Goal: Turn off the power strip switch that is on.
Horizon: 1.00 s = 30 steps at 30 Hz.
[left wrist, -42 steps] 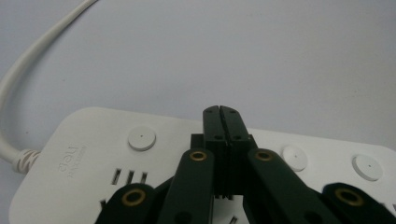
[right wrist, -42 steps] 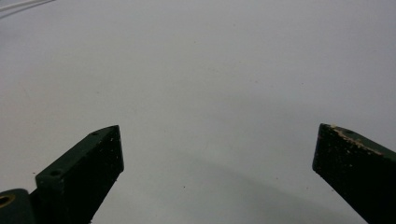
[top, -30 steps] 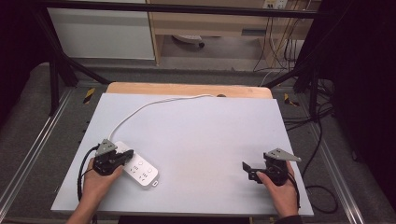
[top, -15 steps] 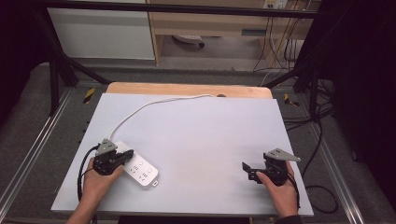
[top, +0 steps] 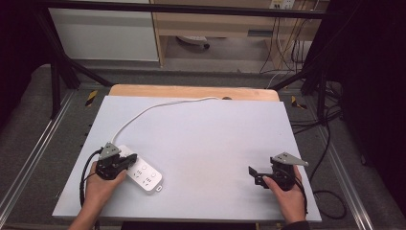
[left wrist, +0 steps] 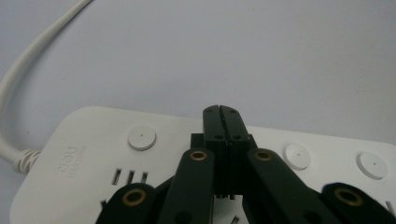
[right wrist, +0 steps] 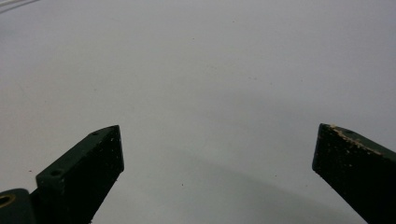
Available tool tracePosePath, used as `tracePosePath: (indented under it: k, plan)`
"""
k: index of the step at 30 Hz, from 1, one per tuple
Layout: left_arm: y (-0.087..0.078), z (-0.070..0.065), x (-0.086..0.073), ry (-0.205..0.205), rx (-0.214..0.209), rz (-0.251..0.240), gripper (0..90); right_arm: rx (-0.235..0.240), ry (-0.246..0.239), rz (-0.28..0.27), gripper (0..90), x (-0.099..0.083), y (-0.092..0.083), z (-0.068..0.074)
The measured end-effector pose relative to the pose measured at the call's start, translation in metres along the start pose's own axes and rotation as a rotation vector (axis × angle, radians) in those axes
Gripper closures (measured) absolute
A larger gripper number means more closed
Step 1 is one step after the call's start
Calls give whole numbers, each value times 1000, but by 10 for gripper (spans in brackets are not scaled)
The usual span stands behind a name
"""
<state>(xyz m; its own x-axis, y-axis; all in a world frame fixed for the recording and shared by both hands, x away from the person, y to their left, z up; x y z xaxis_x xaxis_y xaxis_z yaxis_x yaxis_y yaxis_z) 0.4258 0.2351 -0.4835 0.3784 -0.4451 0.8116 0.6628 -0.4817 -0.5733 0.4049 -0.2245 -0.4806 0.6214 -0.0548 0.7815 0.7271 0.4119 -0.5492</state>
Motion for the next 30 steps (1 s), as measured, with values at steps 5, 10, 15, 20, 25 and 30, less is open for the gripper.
tracePosePath:
  k: [5, 10, 15, 20, 25, 30]
  plan:
    - [0, 0, 0, 6, 4, 4, 900, 0, 0, 0, 31, 0, 0, 0]
    - [0, 0, 0, 5, 4, 4, 900, 0, 2, 1, 31, 0, 0, 0]
    - [0, 0, 0, 4, 5, 5, 900, 0, 0, 1, 31, 0, 0, 0]
    - [0, 0, 0, 4, 5, 5, 900, -1, 0, 1, 31, 0, 0, 0]
    - [0, 0, 0, 3, 7, 6, 900, -1, -1, 0, 32, 0, 0, 0]
    - [0, 0, 0, -4, 3, 5, 900, -1, 0, 0, 32, 0, 0, 0]
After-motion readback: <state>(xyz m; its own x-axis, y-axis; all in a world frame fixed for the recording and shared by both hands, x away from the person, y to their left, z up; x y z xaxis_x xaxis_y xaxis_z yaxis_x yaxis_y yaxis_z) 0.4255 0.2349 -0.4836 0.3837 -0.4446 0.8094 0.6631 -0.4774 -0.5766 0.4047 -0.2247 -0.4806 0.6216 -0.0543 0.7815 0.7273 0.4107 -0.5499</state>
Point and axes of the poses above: each handheld gripper's, and its own axes: y roughly forward along the jaws, x roughly out of its top, z roughly to its left, the point moved 8 cm from there along y, roughly forward along the jaws, and after that the axes turned 13 degrees about y, right-handed, at the moved point
